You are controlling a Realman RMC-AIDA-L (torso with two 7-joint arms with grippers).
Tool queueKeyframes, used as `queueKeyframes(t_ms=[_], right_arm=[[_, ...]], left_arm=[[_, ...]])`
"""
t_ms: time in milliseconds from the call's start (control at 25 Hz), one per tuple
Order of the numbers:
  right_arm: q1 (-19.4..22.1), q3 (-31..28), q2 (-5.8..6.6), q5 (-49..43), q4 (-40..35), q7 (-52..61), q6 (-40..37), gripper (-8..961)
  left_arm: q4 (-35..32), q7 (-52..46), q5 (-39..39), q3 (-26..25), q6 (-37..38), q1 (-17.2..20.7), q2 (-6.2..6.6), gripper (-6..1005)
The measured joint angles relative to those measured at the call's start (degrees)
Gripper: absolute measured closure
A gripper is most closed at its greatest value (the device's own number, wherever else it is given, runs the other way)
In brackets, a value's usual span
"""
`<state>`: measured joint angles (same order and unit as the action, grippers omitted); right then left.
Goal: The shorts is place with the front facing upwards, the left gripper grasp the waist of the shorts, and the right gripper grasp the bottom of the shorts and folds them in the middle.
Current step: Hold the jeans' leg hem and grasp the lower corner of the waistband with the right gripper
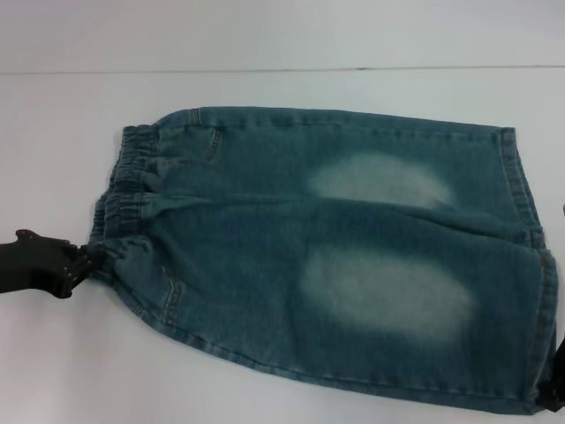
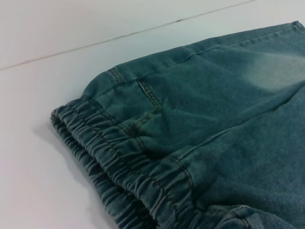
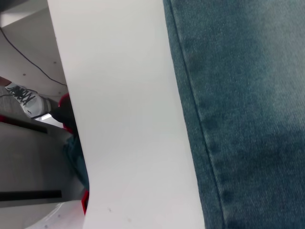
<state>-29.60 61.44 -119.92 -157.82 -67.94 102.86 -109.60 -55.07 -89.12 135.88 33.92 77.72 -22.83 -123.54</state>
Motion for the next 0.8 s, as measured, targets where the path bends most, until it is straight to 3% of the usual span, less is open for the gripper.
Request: queueKeyframes(t_ms=[200, 800], right_arm=[[-0.01, 0.45, -0.17, -0.01, 0.14, 0.54, 0.76, 895], [1.31, 2.63, -0.01, 3.22, 0.65, -1.42, 3.18, 900]], left_arm=[[-0.03, 0.0, -0.1, 0.0, 0.04, 0.05, 0.03, 911], [0.21, 0.03, -0.44, -0.28, 0.46, 0.24, 0.12, 902]])
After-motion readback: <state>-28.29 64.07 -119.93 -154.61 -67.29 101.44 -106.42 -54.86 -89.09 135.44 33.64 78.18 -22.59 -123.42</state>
